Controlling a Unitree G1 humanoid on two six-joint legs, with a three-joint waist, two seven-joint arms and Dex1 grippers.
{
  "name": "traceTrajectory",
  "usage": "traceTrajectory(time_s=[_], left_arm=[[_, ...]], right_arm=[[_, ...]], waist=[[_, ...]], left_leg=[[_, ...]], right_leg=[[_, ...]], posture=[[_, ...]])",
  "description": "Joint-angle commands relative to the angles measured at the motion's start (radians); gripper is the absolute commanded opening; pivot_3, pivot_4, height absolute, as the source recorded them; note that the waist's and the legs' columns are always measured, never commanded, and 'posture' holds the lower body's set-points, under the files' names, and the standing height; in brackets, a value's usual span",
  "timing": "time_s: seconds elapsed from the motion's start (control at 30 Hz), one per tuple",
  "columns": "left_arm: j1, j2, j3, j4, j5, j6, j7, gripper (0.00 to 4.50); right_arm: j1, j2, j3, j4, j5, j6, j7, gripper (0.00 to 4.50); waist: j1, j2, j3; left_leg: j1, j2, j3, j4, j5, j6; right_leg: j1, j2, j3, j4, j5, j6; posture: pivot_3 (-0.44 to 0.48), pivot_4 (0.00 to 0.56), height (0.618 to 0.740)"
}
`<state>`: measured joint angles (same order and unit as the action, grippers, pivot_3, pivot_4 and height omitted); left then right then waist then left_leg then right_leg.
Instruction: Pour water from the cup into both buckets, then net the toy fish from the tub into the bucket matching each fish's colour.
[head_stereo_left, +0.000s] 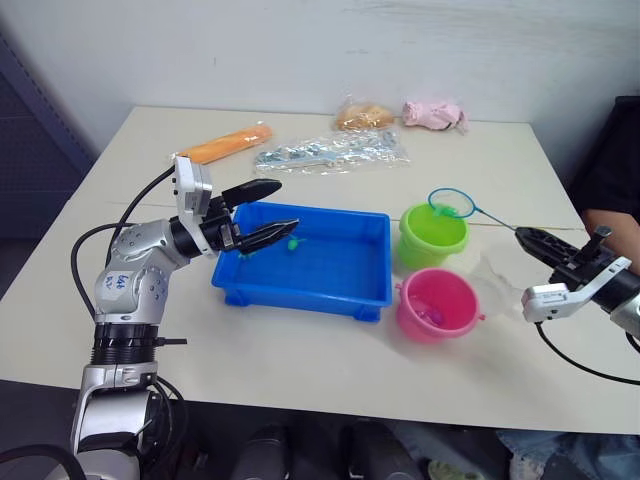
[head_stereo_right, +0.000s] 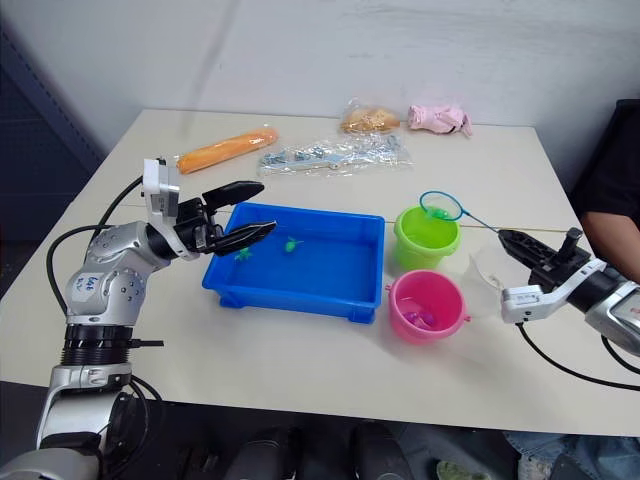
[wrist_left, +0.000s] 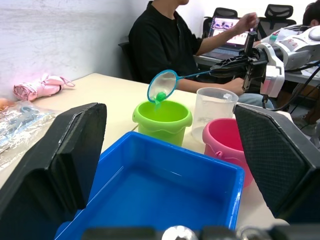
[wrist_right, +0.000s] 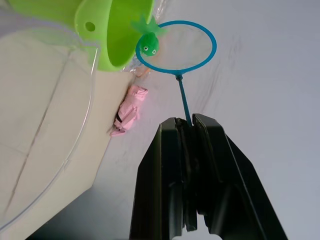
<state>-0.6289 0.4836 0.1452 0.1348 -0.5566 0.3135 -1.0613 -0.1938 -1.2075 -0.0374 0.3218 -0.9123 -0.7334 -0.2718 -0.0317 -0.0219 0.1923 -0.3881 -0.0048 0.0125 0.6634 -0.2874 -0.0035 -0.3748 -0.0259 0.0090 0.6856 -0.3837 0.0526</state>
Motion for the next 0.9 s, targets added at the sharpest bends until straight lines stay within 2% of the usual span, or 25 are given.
traceTrajectory(time_s=[0.03, 0.13, 0.23, 0.43, 0.57, 0.73, 0.8, 0.9], left_arm=[[-0.021, -0.002, 0.011, -0.007, -0.007, -0.023, 0.002, 4.36], [-0.024, -0.007, 0.011, -0.006, -0.007, -0.027, 0.004, 4.36], [-0.022, -0.011, 0.010, 0.001, -0.004, -0.037, 0.003, 4.36], [-0.030, -0.009, 0.011, 0.008, -0.007, -0.043, 0.003, 4.36], [-0.036, -0.012, 0.007, 0.019, -0.005, -0.051, 0.001, 4.36], [-0.013, 0.012, 0.025, -0.002, -0.016, -0.041, -0.009, 4.36], [0.007, 0.036, 0.043, -0.014, -0.024, -0.031, -0.014, 4.36], [0.058, 0.093, 0.091, -0.034, -0.041, -0.017, -0.020, 4.36]], right_arm=[[-0.025, -0.014, 0.017, -0.007, 0.000, -0.010, -0.018, 0.00], [-0.043, -0.017, 0.010, 0.024, 0.006, 0.026, -0.034, 0.00], [-0.002, -0.015, 0.058, -0.013, -0.013, -0.034, -0.037, 0.00], [-0.028, -0.021, 0.019, 0.030, 0.003, 0.043, -0.070, 0.00], [0.007, -0.003, 0.050, -0.005, 0.011, 0.002, -0.065, 0.00], [-0.027, 0.002, -0.010, 0.013, 0.238, -0.032, 0.035, 0.00], [-0.043, 0.009, -0.005, 0.003, 0.380, -0.068, 0.131, 0.00], [-0.085, 0.042, 0.026, -0.059, 0.715, -0.051, 0.362, 0.00]], waist=[[-0.001, 0.000, 0.000], [0.001, 0.000, 0.000], [0.003, 0.000, 0.000], [-0.001, 0.000, 0.000], [0.002, 0.000, 0.000], [-0.002, 0.000, 0.000], [-0.006, 0.000, 0.000], [-0.015, 0.000, 0.000]], left_leg=[[0.000, 0.000, 0.000, 0.000, 0.000, 0.000], [0.000, 0.000, 0.000, 0.000, 0.000, 0.000], [0.000, 0.000, 0.000, 0.000, 0.000, 0.000], [0.000, 0.000, 0.001, 0.000, 0.001, 0.000], [0.001, 0.000, 0.000, 0.000, 0.001, -0.001], [0.001, 0.000, 0.001, 0.000, 0.001, -0.001], [0.001, 0.000, 0.001, 0.000, 0.001, -0.001], [0.001, 0.001, 0.000, -0.001, 0.001, -0.001]], right_leg=[[0.000, 0.000, 0.000, 0.000, 0.000, 0.000], [0.000, 0.000, 0.000, 0.001, 0.000, 0.000], [0.000, 0.000, 0.000, 0.001, 0.000, 0.000], [0.000, 0.000, 0.001, 0.001, 0.000, 0.000], [0.000, 0.000, 0.000, 0.002, 0.000, 0.000], [0.000, 0.000, 0.001, 0.002, 0.000, 0.000], [0.000, 0.000, 0.001, 0.002, 0.000, 0.000], [0.000, 0.001, 0.000, 0.002, 0.000, 0.000]], posture=[[0.000, 0.150, 0.740], [0.000, 0.150, 0.740], [0.000, 0.150, 0.740], [0.000, 0.150, 0.740], [0.000, 0.150, 0.740], [0.000, 0.150, 0.740], [0.000, 0.150, 0.740], [0.000, 0.150, 0.740]])
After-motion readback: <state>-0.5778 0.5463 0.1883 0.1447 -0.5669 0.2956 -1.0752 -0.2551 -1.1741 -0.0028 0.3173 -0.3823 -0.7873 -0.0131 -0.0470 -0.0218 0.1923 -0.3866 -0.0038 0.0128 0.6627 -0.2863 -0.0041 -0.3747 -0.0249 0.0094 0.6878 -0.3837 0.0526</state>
